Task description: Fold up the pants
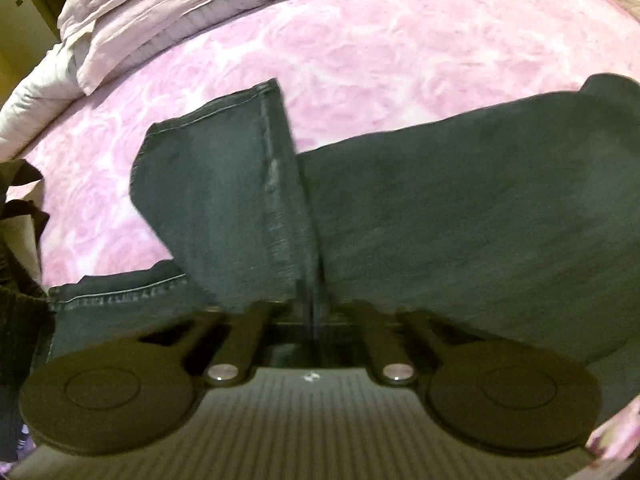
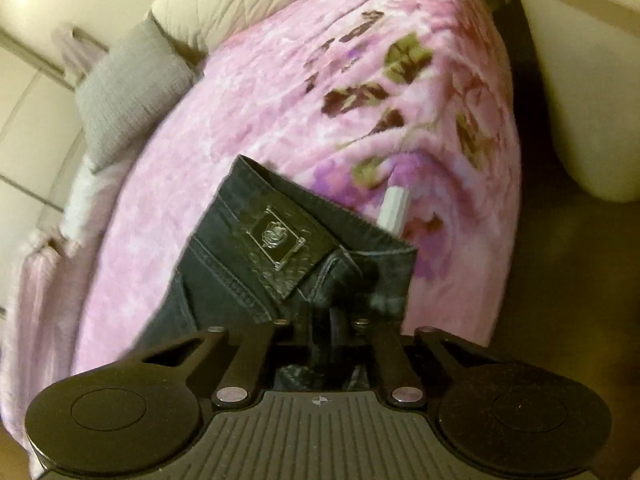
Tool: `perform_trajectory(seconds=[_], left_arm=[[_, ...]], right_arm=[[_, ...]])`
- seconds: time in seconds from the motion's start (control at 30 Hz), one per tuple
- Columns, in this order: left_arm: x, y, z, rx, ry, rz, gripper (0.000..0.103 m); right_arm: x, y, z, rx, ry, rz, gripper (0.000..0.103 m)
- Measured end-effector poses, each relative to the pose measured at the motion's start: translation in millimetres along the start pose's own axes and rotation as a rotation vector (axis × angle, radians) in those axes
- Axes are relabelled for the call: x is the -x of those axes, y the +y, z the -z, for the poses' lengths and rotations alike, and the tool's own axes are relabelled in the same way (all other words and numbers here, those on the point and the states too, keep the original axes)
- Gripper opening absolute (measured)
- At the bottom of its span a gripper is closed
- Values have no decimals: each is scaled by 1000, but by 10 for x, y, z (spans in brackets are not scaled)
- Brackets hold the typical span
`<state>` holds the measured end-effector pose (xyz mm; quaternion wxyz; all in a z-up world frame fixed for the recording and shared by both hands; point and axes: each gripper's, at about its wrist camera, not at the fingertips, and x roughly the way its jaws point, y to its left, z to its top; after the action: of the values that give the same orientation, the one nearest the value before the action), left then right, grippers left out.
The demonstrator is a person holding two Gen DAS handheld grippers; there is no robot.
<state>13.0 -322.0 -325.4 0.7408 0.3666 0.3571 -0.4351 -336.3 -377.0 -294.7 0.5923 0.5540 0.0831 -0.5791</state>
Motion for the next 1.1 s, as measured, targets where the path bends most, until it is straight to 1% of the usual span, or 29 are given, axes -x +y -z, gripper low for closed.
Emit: perform_trajectory(seconds=[0.07, 0.13, 0.2, 0.27, 0.3, 0.37, 0.43, 0.47, 0.57, 0.67, 0.7, 0.73, 0.77, 0.8, 0.83, 0.87, 0.9, 0.93, 0.97, 1.0, 1.03, 1.1], left_arm=[[120, 89, 63, 33, -29, -22, 0], [312, 232, 146, 82, -59, -65, 0], [500, 394, 274, 154, -62, -93, 0], [644, 465, 447, 199, -61, -93, 0], [675, 458, 508, 200, -53, -94, 0], [679, 417, 638, 206, -19, -92, 0], [668, 392, 719, 224, 0, -98, 0], [686, 379, 746, 230, -1, -105, 0], [810, 393, 730, 241, -44, -122, 1], [900, 428, 735, 253, -74, -136, 1], [889, 423, 741, 254, -68, -138, 1], [847, 400, 775, 246, -49, -141, 1], [777, 356, 813, 234, -19, -148, 1], [688, 310, 857, 216, 32, -139, 1], [629, 277, 890, 196, 80, -127, 6], [615, 237, 912, 180, 107, -133, 9], [672, 205, 922, 160, 95, -143, 11], [752, 187, 908, 140, 73, -143, 17], [845, 180, 868, 127, 48, -145, 27], [918, 189, 816, 126, 24, -140, 31], [970, 209, 741, 127, -1, -134, 34], [962, 221, 509, 89, -53, -128, 35]], right_arm=[[101, 43, -43, 35, -17, -15, 4], [249, 82, -71, 64, -41, -48, 3], [401, 82, -63, 74, -55, -72, 3], [501, 47, -33, 63, -59, -83, 3], [522, 18, -12, 66, -56, -77, 3], [458, -64, 7, 67, -29, -28, 3], [348, -184, 43, 41, 16, 30, 3], [345, -210, 49, 25, 16, 36, 3], [496, -171, 34, 33, -33, -29, 3], [595, -184, 27, 6, -50, -63, 3], [573, -203, 41, 8, -47, -53, 3], [494, -219, 85, 39, -22, -14, 3], [409, -226, 125, 64, 9, 24, 3], [300, -245, 175, 75, 49, 80, 4], [217, -261, 215, 68, 77, 119, 4], [197, -262, 238, 56, 76, 119, 4], [209, -245, 249, 41, 61, 114, 4], [226, -229, 249, 37, 51, 111, 4], [243, -216, 247, 38, 45, 106, 4], [254, -207, 241, 42, 44, 108, 5], [254, -206, 242, 45, 48, 115, 5], [245, -196, 244, 45, 51, 125, 5]])
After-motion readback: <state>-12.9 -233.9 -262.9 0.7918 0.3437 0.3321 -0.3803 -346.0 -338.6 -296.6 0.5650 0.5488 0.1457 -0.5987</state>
